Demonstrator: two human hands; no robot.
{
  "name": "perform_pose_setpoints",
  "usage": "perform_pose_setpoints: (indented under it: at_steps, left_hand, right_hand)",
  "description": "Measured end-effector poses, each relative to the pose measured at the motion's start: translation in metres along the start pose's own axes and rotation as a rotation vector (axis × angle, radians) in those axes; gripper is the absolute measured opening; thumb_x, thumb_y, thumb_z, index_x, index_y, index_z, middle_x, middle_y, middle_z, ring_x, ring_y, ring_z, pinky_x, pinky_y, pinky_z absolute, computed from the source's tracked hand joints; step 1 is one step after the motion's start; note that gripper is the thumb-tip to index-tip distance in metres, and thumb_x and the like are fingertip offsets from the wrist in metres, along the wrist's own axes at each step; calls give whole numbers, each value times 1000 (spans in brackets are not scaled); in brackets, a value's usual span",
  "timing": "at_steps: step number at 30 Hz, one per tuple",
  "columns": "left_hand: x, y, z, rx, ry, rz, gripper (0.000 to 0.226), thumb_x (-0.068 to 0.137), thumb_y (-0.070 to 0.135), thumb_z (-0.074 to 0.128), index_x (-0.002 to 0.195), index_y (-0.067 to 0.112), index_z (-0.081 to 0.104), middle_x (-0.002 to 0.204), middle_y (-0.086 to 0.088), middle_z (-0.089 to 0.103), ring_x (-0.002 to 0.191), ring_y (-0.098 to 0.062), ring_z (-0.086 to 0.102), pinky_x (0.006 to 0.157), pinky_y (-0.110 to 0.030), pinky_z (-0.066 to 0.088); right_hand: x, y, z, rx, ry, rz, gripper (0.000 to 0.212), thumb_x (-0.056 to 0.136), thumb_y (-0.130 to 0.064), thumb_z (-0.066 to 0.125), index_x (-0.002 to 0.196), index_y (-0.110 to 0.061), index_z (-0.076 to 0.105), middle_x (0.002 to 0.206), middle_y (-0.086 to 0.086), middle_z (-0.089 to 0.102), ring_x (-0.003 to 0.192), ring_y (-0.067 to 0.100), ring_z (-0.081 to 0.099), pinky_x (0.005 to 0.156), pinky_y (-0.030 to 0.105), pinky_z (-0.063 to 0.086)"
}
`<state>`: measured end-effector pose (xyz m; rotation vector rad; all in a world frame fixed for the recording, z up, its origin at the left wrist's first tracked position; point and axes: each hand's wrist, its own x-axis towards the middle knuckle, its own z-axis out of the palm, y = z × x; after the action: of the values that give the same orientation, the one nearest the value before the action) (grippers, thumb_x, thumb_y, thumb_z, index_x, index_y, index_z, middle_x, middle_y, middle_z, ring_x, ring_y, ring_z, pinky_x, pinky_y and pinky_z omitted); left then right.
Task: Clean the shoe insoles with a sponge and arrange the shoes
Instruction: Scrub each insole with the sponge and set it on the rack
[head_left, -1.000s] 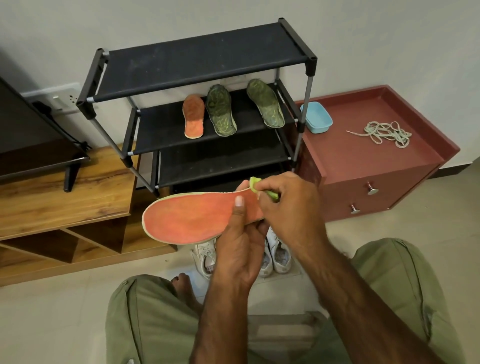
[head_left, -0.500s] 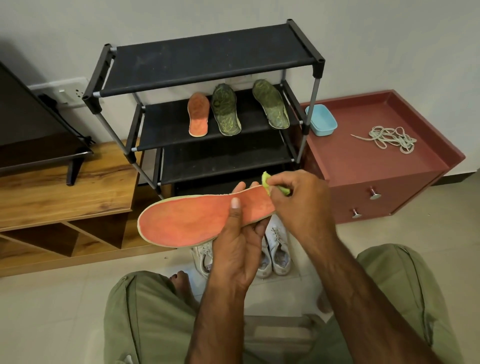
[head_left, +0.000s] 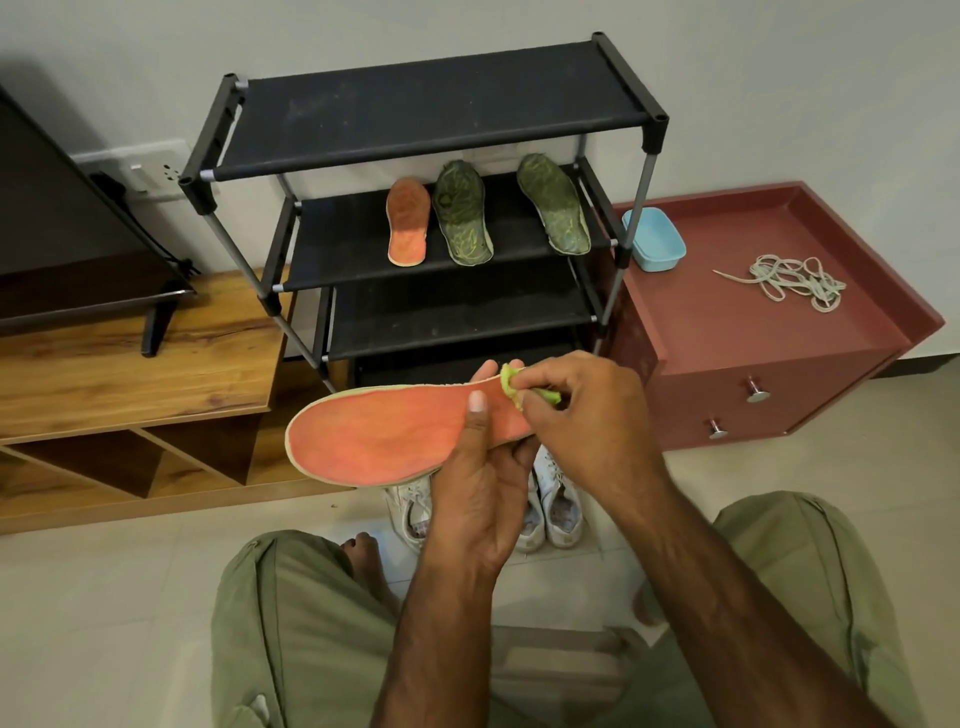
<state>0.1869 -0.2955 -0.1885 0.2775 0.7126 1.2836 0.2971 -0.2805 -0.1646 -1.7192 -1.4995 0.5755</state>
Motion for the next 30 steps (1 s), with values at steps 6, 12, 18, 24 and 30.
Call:
perform_pose_setpoints:
  at_steps: [6, 12, 18, 24, 30]
  left_hand:
    - [0, 1, 2, 6, -7, 3, 40, 108, 26, 42, 144, 10, 52, 135, -17, 66, 127, -30, 63, 110, -44, 47]
    - [2, 1, -1, 11, -9, 12, 42, 106, 26, 44, 145, 10, 50, 140, -17, 63, 133, -31, 58, 118, -48, 39]
    - [2, 3, -4, -15, 1, 21, 44, 103, 26, 48, 143, 10, 50, 141, -17, 62, 133, -31, 58, 114, -48, 42]
    - [2, -3, 1, 22, -7, 1, 42, 109, 25, 43, 146, 7, 50, 136, -18, 65, 130, -31, 61, 113, -45, 45]
    - [2, -2, -1, 30, -12, 10, 40, 109, 25, 42, 146, 10, 49, 142, -16, 61, 134, -31, 57, 118, -49, 39]
  right_hand:
    - [5, -2, -2, -35, 7, 0, 18, 90, -21, 75, 105, -30, 80, 102, -11, 70, 87, 5, 67, 81, 26, 58]
    - [9, 5, -6, -10, 116, 80, 18, 90, -20, 75, 104, -29, 80, 102, -10, 71, 88, 7, 68, 82, 35, 60]
    - [10, 4, -10, -20, 70, 96, 17, 90, -20, 76, 104, -29, 80, 102, -15, 74, 89, 2, 68, 83, 31, 60]
    - [4, -5, -2, 2, -37, -2, 17, 90, -23, 76, 105, -30, 81, 104, -16, 71, 90, 2, 68, 82, 22, 57]
    - [10, 6, -9, -28, 87, 71, 18, 90, -20, 75, 104, -30, 80, 103, -12, 72, 89, 3, 67, 83, 29, 59]
